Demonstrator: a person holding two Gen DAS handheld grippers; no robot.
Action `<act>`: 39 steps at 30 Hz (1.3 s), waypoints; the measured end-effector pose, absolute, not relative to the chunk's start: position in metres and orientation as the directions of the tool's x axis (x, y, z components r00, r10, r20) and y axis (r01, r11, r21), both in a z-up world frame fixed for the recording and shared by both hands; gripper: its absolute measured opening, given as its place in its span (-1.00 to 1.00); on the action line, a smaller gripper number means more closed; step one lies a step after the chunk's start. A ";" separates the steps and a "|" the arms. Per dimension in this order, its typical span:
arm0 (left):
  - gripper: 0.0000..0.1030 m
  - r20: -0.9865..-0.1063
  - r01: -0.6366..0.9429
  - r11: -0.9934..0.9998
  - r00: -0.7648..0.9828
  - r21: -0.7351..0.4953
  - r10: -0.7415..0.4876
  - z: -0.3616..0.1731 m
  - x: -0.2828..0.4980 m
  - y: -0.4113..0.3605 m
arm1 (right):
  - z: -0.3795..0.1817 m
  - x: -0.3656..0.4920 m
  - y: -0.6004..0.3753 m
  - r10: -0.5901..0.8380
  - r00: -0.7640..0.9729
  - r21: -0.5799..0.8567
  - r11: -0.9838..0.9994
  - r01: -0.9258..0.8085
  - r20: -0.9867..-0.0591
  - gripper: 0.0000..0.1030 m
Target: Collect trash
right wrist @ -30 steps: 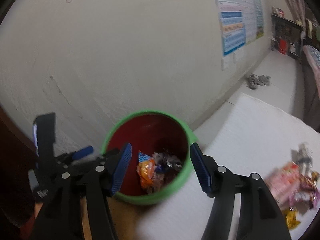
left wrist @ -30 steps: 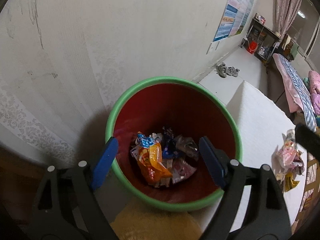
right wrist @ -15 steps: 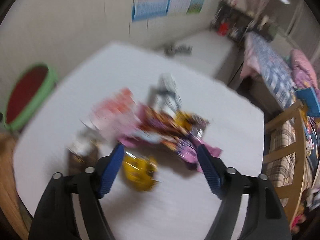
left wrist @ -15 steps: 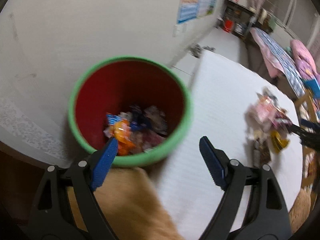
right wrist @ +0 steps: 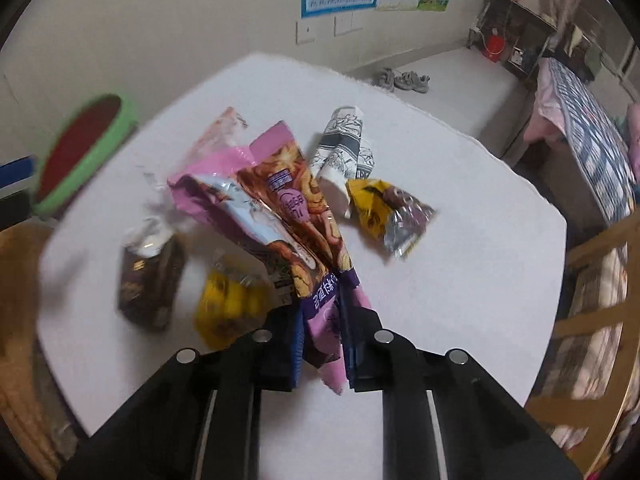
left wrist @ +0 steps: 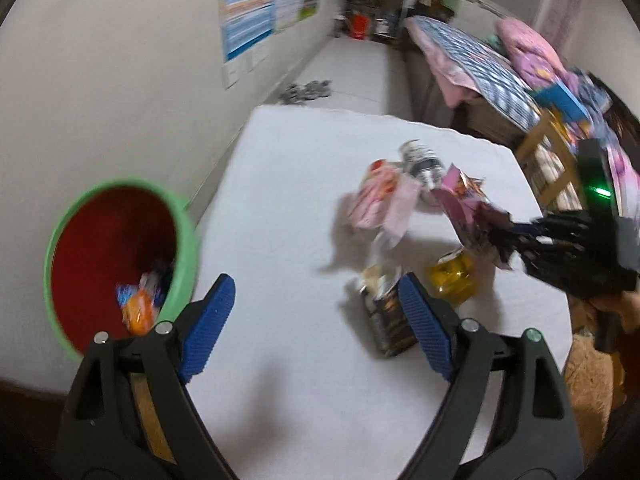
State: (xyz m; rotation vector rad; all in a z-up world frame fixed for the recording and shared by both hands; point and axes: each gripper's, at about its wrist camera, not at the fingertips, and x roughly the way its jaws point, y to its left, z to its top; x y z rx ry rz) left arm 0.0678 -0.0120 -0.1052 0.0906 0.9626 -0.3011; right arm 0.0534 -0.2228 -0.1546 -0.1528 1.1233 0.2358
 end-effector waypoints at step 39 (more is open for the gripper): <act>0.11 -0.821 0.308 0.951 0.538 -0.021 -0.192 -0.104 0.074 -0.068 | -0.158 -0.038 -0.187 0.245 0.163 0.148 0.879 -0.453 -0.956 0.65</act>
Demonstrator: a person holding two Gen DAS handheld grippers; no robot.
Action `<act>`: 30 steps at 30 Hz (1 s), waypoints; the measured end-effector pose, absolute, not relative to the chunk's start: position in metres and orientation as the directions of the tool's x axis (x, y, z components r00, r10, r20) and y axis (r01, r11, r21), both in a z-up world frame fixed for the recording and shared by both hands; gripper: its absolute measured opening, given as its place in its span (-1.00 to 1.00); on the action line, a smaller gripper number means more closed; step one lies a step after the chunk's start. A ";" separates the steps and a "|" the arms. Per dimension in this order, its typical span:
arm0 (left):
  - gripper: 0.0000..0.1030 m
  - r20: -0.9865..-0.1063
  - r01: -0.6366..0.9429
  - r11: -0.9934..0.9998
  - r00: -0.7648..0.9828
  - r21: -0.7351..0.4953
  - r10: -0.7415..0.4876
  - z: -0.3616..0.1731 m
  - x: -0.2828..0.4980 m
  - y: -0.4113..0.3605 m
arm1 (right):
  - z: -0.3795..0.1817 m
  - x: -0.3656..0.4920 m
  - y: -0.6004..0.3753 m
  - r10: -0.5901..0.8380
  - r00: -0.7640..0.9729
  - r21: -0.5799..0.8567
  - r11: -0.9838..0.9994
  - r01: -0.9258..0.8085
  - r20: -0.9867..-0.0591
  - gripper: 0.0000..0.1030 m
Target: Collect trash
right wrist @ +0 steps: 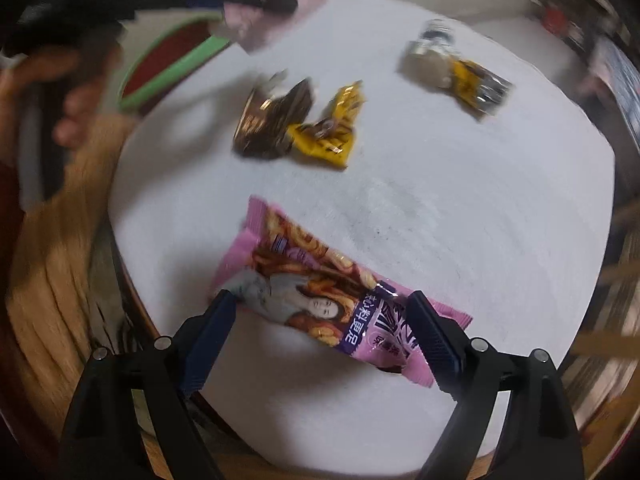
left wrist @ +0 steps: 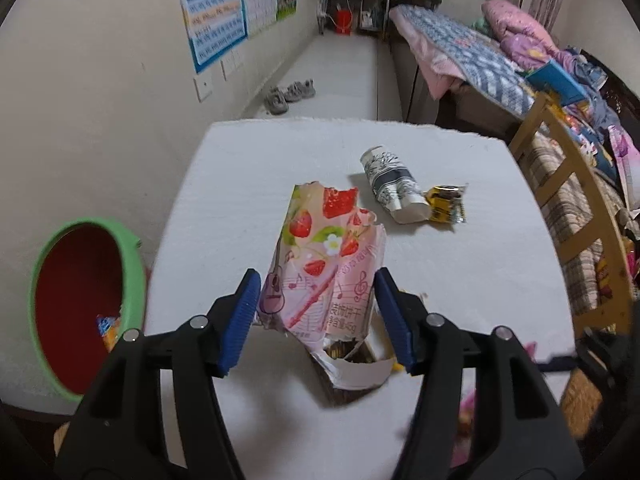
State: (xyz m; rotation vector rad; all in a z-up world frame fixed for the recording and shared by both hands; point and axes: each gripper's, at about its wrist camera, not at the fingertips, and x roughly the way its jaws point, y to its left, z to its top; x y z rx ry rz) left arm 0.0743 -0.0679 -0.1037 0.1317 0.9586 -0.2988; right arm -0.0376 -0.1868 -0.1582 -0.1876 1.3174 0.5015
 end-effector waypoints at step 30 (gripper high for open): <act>0.18 -0.820 0.237 0.969 0.540 -0.069 -0.190 -0.098 0.029 -0.032 | -0.149 0.014 -0.181 0.253 0.114 0.155 0.831 -0.534 -0.961 0.55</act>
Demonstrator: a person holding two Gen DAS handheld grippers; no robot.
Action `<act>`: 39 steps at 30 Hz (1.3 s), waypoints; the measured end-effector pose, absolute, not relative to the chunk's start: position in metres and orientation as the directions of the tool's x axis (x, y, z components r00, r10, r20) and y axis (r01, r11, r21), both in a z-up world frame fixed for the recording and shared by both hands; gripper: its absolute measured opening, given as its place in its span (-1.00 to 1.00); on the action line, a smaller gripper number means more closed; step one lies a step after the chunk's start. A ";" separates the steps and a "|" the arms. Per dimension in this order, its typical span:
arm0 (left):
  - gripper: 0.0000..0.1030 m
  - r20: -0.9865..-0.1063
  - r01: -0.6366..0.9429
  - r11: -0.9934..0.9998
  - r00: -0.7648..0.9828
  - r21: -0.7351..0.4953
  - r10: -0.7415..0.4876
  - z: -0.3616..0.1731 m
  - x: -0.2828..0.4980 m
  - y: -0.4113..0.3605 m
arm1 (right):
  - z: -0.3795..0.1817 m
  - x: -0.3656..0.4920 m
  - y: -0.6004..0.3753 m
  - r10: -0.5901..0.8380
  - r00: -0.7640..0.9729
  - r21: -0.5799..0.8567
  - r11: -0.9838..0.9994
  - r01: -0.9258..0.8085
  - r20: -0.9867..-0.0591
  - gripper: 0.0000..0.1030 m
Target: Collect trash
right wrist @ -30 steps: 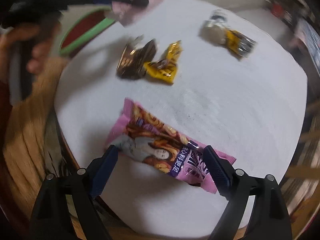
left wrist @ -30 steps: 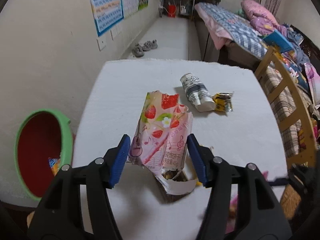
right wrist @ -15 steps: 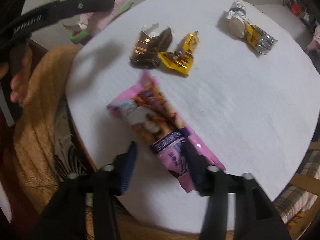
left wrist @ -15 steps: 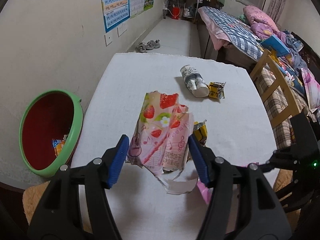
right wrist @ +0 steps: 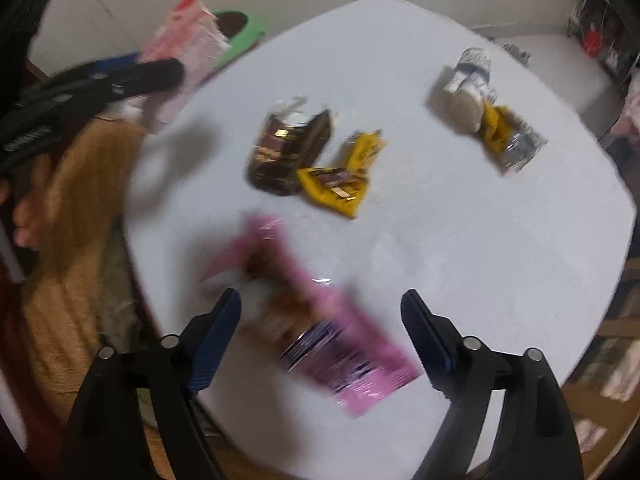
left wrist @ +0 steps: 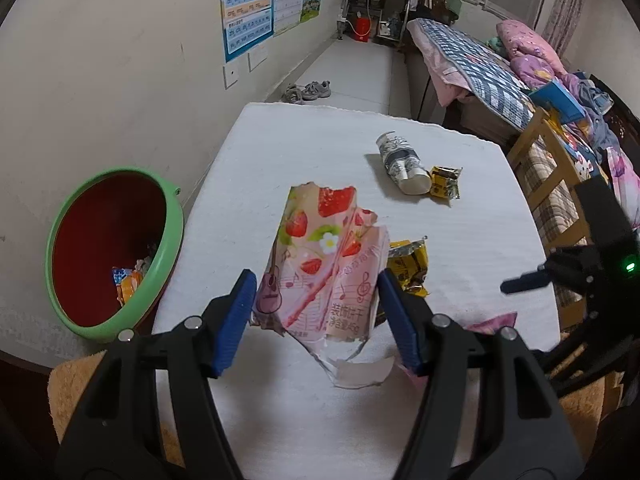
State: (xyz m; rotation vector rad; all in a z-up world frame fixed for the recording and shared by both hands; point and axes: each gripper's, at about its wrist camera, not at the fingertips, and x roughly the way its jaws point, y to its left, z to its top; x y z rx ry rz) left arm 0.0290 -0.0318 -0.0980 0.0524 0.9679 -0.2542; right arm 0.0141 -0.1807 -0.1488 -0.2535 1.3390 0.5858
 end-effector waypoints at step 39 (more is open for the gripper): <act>0.18 -0.724 0.063 0.998 0.690 0.021 -0.029 -0.054 0.031 0.039 | -0.061 0.001 -0.146 0.384 0.571 0.338 0.922 -0.190 -0.726 0.00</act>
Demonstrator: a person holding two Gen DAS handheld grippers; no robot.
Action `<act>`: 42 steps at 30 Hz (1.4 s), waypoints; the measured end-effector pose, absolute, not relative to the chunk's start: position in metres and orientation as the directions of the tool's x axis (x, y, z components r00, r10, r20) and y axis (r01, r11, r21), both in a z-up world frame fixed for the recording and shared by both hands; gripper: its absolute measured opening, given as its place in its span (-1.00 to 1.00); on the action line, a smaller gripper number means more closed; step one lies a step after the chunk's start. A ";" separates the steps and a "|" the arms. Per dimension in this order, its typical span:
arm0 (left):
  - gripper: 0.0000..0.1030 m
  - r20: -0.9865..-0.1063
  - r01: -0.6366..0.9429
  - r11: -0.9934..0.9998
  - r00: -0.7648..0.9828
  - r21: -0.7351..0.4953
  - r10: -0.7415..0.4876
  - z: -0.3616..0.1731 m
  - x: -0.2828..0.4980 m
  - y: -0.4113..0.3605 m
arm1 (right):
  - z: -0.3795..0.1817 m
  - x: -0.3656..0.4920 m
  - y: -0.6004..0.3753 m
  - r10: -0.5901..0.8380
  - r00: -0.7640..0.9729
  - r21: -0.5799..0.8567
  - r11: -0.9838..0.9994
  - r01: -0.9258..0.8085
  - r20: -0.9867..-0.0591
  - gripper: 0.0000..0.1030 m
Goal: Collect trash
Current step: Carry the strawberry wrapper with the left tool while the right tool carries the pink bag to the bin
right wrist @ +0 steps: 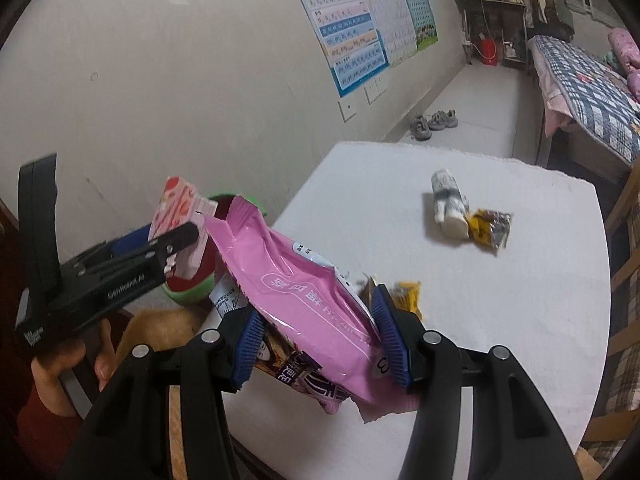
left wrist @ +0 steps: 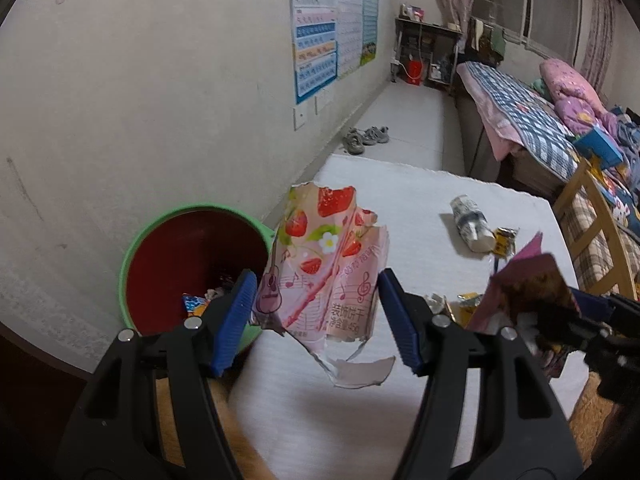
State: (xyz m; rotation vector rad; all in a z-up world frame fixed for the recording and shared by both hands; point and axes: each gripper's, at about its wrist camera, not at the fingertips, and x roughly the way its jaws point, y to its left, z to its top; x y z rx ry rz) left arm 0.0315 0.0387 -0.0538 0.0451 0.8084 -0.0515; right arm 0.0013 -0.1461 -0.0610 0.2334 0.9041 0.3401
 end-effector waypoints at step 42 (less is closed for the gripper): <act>0.18 -0.779 -0.193 0.977 0.624 -0.088 0.053 -0.092 0.035 0.183 | -0.063 0.071 -0.020 0.432 0.491 0.344 0.902 -0.262 -0.756 0.00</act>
